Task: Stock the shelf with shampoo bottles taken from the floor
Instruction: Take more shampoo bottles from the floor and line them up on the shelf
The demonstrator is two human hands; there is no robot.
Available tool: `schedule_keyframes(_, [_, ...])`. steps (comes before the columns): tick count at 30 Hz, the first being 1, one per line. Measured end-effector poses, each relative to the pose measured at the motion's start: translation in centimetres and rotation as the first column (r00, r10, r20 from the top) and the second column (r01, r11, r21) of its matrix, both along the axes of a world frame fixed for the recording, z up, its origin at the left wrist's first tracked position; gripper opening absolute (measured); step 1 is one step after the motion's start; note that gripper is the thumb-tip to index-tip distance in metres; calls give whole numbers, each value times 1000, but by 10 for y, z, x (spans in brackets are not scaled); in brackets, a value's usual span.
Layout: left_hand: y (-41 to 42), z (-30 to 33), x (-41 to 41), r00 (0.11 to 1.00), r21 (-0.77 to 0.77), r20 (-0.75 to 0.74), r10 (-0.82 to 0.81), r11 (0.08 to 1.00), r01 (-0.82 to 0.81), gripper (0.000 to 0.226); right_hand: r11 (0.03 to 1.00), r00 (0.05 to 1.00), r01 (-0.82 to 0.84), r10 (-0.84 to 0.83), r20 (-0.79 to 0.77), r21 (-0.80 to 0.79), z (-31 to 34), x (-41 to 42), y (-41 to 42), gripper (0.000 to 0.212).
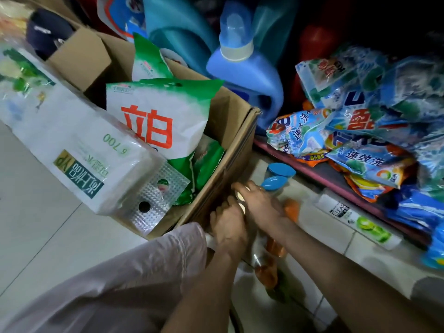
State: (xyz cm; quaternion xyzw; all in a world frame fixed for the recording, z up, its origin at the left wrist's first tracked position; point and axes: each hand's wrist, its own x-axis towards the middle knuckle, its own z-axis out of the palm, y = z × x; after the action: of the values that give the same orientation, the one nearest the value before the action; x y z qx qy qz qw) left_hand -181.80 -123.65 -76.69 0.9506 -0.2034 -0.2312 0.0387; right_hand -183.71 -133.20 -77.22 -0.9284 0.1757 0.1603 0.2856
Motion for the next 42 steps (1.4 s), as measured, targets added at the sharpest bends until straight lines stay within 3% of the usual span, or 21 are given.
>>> schedule_keyframes(8, [6, 27, -8, 1000, -165, -17, -6, 986, 4, 36, 998, 994, 57, -54, 94, -31, 51, -36, -10, 46])
schedule_keyframes(16, [16, 122, -26, 996, -446, -19, -88, 892, 70, 33, 987, 941, 154, -131, 312, -50, 161, -79, -19, 49])
schedule_keyframes(20, [1, 194, -29, 997, -674, 16, -73, 736, 65, 27, 959, 840, 274, -204, 503, -69, 238, -115, -30, 47])
schedule_keyframes(24, [-22, 268, -35, 998, -887, -16, -65, 462, 16, 25, 904, 672, 420, -252, 696, -78, 335, -149, -45, 42])
schedule_keyframes(29, [-46, 320, -34, 968, -993, -93, -231, 91, -74, 18, 778, 503, 603, -198, 842, -178, 444, -172, -74, 36])
schedule_keyframes(31, [-54, 327, -34, 952, -991, -126, -277, -14, -135, 20, 720, 445, 675, -224, 867, -161, 472, -171, -90, 37])
schedule_keyframes(34, [-65, 331, -35, 925, -978, -153, -349, -81, -192, 20, 650, 425, 745, -287, 858, -152, 491, -160, -114, 40])
schedule_keyframes(37, [-70, 336, -34, 902, -962, -168, -399, -132, -238, 21, 605, 465, 771, -318, 826, -201, 496, -147, -133, 41])
schedule_keyframes(42, [-71, 338, -35, 872, -927, -247, -422, -159, -340, 17, 599, 510, 780, -443, 737, -180, 490, -138, -151, 43])
